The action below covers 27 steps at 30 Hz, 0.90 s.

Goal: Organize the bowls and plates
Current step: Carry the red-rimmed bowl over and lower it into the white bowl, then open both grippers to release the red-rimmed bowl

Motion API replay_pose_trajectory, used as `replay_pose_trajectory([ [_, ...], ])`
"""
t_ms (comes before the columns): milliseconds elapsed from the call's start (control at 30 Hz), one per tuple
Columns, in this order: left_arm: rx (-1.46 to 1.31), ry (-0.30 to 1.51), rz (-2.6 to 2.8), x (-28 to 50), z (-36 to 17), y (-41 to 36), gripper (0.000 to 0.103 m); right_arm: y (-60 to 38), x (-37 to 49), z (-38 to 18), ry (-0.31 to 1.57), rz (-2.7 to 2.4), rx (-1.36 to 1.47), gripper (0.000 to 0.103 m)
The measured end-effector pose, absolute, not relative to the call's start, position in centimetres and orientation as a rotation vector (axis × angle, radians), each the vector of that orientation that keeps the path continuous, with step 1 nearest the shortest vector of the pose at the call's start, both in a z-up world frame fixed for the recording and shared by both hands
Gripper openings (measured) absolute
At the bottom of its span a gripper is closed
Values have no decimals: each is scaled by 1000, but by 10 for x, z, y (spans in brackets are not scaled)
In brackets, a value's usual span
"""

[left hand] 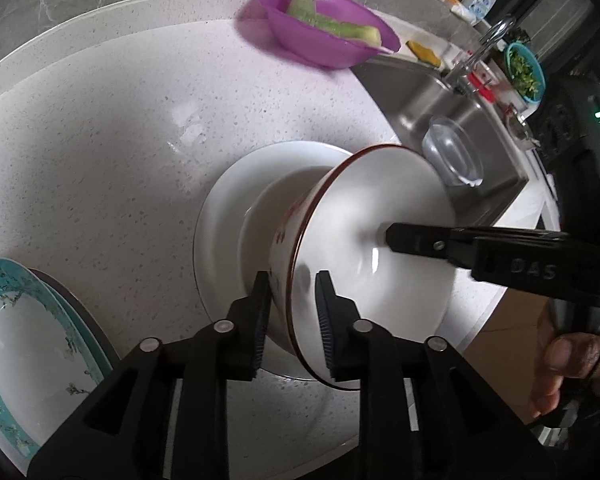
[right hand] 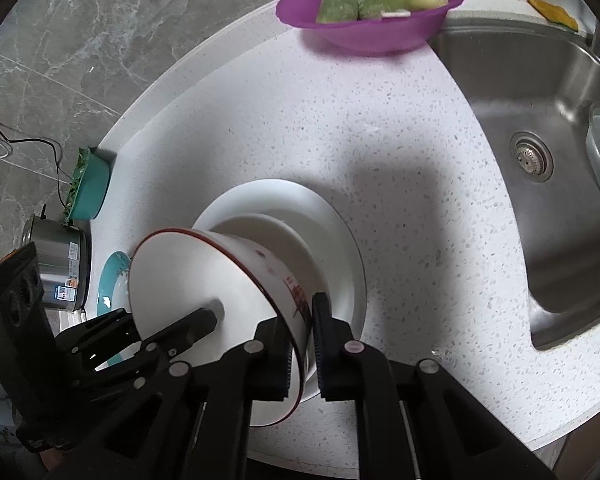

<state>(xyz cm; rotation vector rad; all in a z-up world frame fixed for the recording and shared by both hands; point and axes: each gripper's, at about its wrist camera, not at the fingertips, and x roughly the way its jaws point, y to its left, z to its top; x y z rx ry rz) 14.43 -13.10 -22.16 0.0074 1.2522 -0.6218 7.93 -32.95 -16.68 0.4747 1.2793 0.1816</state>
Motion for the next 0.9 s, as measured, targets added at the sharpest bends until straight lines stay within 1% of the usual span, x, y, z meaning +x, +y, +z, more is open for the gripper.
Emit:
replay_pose_trajectory([
  [100,-16,1237,-635,145,-217,-126,29,-326,81,-170,1294,177,463,11],
  [167,-28,1221,-639,146,-213,-124,32,-326,84,-172,1306,176,456,10],
  [200,-32,1215,-640,147,-211,-122,37,-325,85,-172,1305,172,449,9],
  [233,-35,1204,-640,148,-208,-120,44,-325,86,-171,1307,168,446,8],
  [267,-41,1191,-640,148,-205,-118,46,-324,87,-171,1311,164,445,10],
  [533,-70,1186,-639,151,-203,-108,47,-319,95,-171,1330,142,369,11],
  [600,-74,1186,-636,151,-203,-105,51,-316,95,-169,1336,135,343,11],
  [700,-88,1182,-627,151,-201,-100,52,-309,96,-167,1335,122,278,11],
  [800,-107,1185,-618,151,-201,-94,52,-305,96,-166,1340,116,244,14],
  [900,-118,1189,-609,152,-201,-88,52,-302,96,-162,1338,117,219,25],
])
